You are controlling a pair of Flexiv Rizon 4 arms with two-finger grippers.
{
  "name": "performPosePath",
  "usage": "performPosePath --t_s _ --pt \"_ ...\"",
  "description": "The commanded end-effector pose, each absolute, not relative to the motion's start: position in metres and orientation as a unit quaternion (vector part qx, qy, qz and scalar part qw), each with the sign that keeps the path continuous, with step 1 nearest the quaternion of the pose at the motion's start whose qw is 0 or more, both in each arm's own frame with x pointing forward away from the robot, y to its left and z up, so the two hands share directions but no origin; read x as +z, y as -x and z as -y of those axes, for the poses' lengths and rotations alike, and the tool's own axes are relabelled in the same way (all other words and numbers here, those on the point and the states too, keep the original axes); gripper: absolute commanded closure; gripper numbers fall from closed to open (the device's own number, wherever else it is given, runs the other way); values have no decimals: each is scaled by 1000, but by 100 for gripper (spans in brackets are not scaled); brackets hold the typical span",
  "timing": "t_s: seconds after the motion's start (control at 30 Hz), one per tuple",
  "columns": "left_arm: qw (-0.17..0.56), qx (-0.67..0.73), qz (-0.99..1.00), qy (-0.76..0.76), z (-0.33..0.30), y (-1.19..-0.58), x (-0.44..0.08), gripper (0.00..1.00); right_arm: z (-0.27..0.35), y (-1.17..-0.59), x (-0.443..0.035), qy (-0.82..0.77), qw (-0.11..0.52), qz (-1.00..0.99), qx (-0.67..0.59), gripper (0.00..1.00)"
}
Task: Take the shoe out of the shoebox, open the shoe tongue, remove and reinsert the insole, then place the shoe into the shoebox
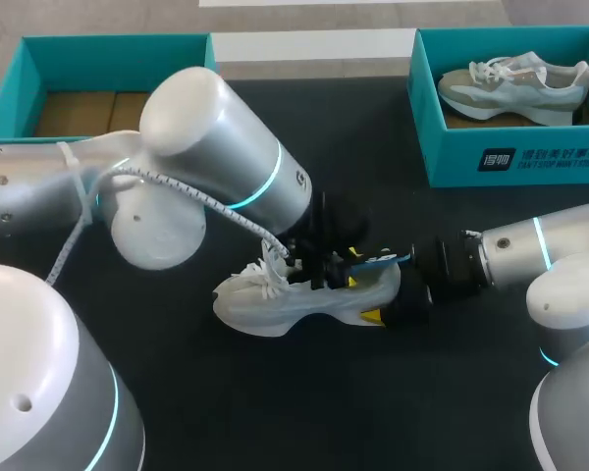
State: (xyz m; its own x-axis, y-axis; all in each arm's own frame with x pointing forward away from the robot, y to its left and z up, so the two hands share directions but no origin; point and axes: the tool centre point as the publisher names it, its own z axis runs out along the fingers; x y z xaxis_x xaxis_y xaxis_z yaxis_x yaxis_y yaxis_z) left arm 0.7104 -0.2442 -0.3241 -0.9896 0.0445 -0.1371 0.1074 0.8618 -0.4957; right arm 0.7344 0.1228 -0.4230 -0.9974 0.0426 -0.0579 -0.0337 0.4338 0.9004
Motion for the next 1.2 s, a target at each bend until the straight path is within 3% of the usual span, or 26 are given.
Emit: performPosePath --t_s 0.03,0.37,0.47,0.53,0.57,0.83,1.2 --pt "71 -264 -961 -34 252 -710 -331 56 -129 -734 -432 -3 36 -847 530 100" --pt "90 -258 -962 -16 257 -715 -338 62 -129 -734 -432 -3 36 -847 530 100" --pt "92 -260 -961 -6 256 -718 -339 78 -129 -734 -432 -3 36 -847 530 100" --pt "95 -260 -961 1 256 -721 -340 97 -129 -734 -432 -3 36 -847 530 100" --pt "97 -260 -961 2 256 -722 -340 100 -129 -734 -432 -3 36 -847 530 100" --pt "89 -275 -957 -3 251 -721 -329 100 -129 -734 -432 -3 36 -847 530 100" --pt "78 -321 -944 -11 264 -716 -272 100 -129 -734 -432 -3 36 -847 530 100"
